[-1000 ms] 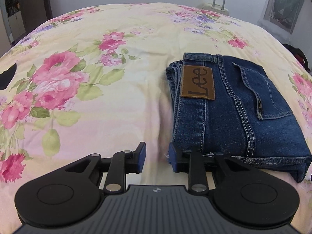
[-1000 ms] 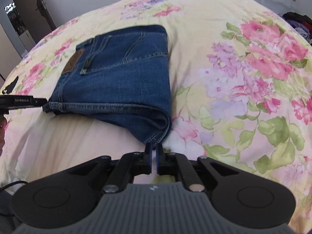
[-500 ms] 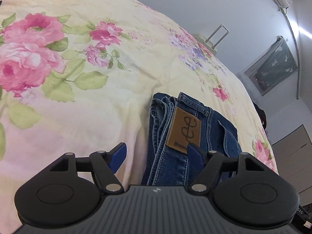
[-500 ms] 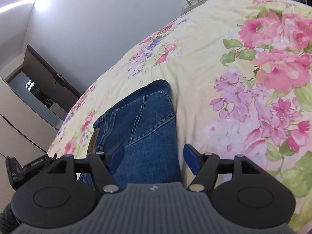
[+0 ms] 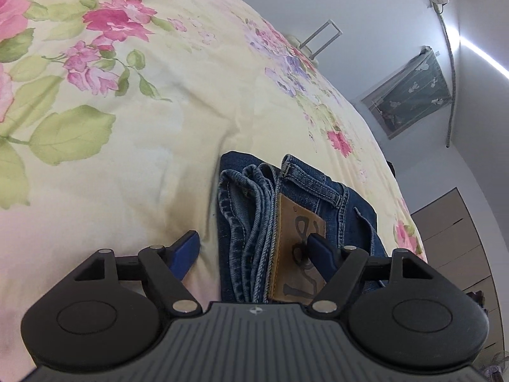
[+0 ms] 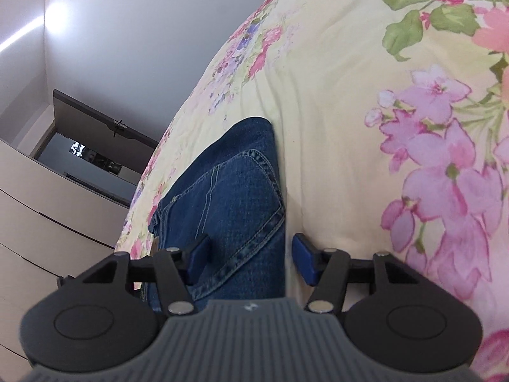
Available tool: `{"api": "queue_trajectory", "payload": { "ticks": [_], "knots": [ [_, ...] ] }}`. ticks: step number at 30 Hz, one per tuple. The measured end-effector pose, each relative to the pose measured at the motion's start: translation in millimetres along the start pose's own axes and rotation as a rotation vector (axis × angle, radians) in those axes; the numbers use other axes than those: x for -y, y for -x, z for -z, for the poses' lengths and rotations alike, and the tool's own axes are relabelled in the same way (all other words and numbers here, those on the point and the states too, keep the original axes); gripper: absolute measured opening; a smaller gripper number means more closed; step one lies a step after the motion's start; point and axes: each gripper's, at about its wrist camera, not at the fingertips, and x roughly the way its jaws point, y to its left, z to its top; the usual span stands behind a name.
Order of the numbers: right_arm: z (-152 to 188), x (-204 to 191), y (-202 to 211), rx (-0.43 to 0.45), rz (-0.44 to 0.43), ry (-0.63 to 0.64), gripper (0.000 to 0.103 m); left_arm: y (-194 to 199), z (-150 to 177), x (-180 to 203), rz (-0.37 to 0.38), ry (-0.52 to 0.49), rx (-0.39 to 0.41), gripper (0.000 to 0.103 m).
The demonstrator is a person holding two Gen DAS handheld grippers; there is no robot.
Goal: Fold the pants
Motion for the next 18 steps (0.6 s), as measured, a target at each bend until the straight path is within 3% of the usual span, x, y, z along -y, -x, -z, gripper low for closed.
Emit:
{"api": "queue_trajectory", "payload": {
  "ticks": [1,5,10,18],
  "knots": [
    [-3,3,-4,-0.008,-0.017,-0.014,0.047,-2,0,0,0.015,0.008,-0.007,0.07],
    [-8,4,-17,-0.033,-0.028,-0.016,0.044,-2,0,8,-0.007,0.005,0.003,0.062],
    [-5,-7,-11,-0.013,-0.02,0.032,0.024,12,1,24,-0.06,-0.022,0.045,0.037],
    [-6,-36,4,0.004,-0.012,0.094,0.017,33,1,46,-0.076,-0.041,0.075,0.029]
  ]
}}
